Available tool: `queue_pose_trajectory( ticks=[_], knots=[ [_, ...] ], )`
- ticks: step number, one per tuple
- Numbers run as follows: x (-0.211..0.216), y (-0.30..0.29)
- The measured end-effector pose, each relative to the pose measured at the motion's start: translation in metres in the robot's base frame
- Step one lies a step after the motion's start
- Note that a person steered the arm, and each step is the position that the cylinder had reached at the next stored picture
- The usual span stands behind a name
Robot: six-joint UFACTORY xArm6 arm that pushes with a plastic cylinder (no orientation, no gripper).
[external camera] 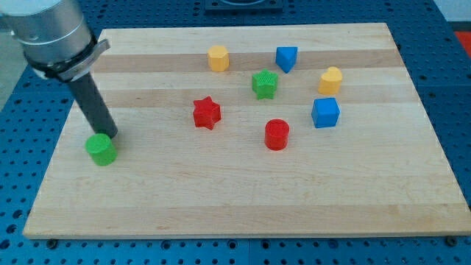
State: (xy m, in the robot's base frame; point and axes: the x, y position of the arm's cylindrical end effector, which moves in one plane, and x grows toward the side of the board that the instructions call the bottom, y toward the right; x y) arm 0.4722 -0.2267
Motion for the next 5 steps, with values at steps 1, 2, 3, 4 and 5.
queue_pose_trajectory(
  ticks=[1, 2, 3, 4, 5],
  knots=[
    [0.019, -0.004],
    [0.032, -0.005],
    [0.046, -0.008],
    [0.048, -0.009],
    [0.032, 0.003]
  ],
)
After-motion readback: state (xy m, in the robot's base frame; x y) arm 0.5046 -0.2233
